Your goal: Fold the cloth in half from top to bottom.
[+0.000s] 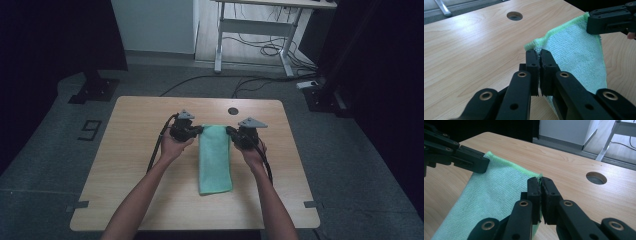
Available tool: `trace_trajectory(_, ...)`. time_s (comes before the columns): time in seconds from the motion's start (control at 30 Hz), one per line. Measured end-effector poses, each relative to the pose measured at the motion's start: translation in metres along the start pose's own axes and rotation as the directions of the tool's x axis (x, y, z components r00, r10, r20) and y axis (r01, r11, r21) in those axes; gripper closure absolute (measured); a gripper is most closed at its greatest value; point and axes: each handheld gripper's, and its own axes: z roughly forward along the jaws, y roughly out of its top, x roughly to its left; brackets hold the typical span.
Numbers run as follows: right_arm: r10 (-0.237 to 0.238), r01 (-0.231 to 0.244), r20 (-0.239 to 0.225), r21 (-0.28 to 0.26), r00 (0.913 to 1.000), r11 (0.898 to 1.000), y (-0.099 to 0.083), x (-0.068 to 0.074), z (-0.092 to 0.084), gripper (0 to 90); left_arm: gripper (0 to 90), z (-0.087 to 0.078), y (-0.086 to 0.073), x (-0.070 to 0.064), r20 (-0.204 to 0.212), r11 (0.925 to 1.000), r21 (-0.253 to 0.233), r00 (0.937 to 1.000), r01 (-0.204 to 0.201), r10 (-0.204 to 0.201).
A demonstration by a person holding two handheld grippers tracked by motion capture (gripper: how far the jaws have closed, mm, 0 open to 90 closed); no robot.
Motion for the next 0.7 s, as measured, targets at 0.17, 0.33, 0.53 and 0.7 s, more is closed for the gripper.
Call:
trace_trajectory(0.17, -0.002, 0.002, -0.006, 0.003, 1.0000, 1.000, -0.002, -0.001, 0.002, 85.7, 86.9, 0.003, -0.001, 0.003, 0.000, 1.0000, 0.006, 1.0000, -0.002, 0.002)
trace_trajectory(0.33, -0.011, 0.011, -0.005, -0.019, 0.9999, 1.000, 0.005, 0.000, 0.005, 85.8, 87.0, -0.001, 0.012, 0.010, -0.019, 0.9996, -0.021, 0.9997, -0.018, 0.018)
trace_trajectory(0.53, -0.025, 0.025, -0.006, -0.078, 0.9997, 0.997, 0.021, 0.001, 0.000, 85.9, 87.2, -0.010, 0.021, 0.011, -0.033, 0.9968, -0.065, 0.9985, -0.045, 0.043)
trace_trajectory(0.7, -0.030, 0.029, -0.019, -0.056, 0.9994, 0.998, 0.015, 0.002, 0.001, 85.9, 87.2, -0.006, 0.008, 0.010, -0.023, 0.9975, -0.052, 0.9986, -0.048, 0.047)
